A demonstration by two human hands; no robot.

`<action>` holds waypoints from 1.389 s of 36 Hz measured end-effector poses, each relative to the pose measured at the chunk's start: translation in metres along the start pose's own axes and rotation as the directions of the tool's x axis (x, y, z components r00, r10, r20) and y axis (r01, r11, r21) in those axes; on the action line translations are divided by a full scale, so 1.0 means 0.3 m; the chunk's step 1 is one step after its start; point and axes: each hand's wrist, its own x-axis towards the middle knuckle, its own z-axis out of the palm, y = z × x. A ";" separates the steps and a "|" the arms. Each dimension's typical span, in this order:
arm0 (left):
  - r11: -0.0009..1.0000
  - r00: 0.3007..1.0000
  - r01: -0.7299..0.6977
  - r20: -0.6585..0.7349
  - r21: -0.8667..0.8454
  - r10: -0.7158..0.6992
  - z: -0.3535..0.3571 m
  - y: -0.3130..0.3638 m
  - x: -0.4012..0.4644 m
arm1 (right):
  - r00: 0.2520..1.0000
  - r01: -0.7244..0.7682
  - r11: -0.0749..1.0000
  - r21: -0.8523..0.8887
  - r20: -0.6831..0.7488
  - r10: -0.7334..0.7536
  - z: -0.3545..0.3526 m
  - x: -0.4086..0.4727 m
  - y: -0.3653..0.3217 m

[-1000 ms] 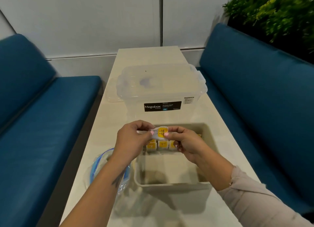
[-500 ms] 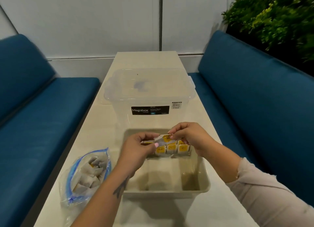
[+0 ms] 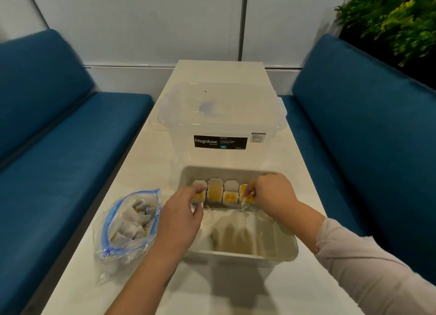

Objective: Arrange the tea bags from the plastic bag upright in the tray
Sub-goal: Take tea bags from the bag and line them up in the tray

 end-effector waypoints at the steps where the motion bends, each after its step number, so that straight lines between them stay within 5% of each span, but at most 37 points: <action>1: 1.000 1.000 0.001 0.002 -0.001 -0.001 0.000 0.001 0.000 | 1.000 0.012 1.000 -0.017 -0.001 -0.012 0.009 0.001 0.000; 10: 0.998 0.998 0.053 0.016 -0.015 -0.053 -0.001 -0.005 -0.006 | 0.995 0.094 0.986 -0.139 -0.028 -0.098 0.051 0.001 -0.012; 50: 0.998 0.997 0.056 0.060 0.017 -0.057 -0.013 0.007 -0.001 | 0.996 0.048 0.986 -0.160 -0.066 -0.059 0.084 0.046 -0.011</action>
